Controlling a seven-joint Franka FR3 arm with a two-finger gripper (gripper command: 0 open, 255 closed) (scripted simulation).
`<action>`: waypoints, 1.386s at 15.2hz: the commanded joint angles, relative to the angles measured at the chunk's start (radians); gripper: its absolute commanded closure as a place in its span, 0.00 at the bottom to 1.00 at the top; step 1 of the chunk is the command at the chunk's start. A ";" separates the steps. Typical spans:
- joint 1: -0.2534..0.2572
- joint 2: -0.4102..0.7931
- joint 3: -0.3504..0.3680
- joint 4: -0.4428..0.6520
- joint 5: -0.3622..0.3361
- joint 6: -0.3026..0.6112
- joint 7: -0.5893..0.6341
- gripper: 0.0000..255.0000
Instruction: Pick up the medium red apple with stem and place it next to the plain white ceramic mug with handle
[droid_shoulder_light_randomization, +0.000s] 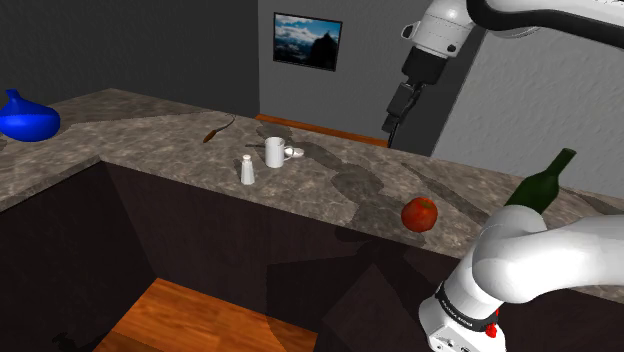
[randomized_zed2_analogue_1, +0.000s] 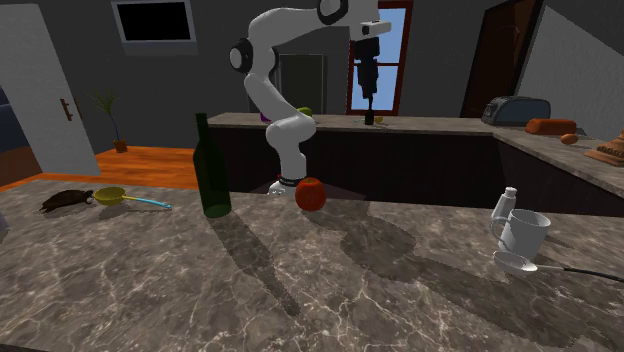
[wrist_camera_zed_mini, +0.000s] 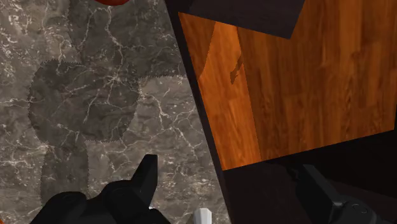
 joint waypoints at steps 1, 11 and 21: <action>0.000 0.000 0.000 0.000 0.000 0.000 0.000 0.00; -0.190 -0.086 -0.078 -0.263 -0.074 0.138 0.149 0.00; -0.423 -0.181 -0.165 -0.513 -0.171 0.253 0.292 0.00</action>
